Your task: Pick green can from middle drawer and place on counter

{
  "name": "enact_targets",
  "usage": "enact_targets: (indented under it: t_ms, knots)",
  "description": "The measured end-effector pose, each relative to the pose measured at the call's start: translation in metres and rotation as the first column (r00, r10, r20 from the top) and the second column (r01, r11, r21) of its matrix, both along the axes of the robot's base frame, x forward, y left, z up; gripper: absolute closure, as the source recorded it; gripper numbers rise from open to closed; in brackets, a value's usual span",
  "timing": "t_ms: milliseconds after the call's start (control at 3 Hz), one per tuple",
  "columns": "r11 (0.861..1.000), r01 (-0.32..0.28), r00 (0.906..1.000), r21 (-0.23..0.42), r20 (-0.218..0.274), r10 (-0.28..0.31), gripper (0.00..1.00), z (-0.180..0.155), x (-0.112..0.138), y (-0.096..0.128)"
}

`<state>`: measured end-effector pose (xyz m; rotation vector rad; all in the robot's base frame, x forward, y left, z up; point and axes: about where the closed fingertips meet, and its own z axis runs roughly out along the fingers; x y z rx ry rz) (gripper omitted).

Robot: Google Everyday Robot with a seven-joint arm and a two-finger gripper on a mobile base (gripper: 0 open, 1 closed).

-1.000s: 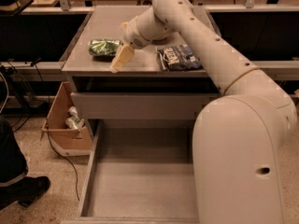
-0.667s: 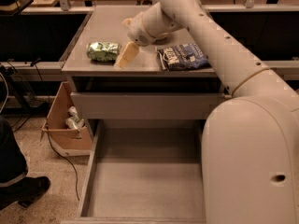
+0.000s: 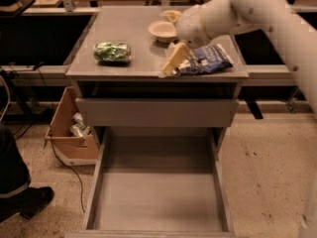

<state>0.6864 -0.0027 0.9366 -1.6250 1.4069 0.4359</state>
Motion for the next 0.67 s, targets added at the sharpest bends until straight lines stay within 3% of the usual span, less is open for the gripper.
enact_targets:
  t_ms: [333, 667]
  knots:
    - [0.999, 0.041, 0.997, -0.012, 0.066, -0.04, 0.0, 0.033, -0.04, -0.077]
    - [0.998, 0.066, 0.9953, -0.015, 0.073, -0.064, 0.0, 0.035, -0.047, -0.101]
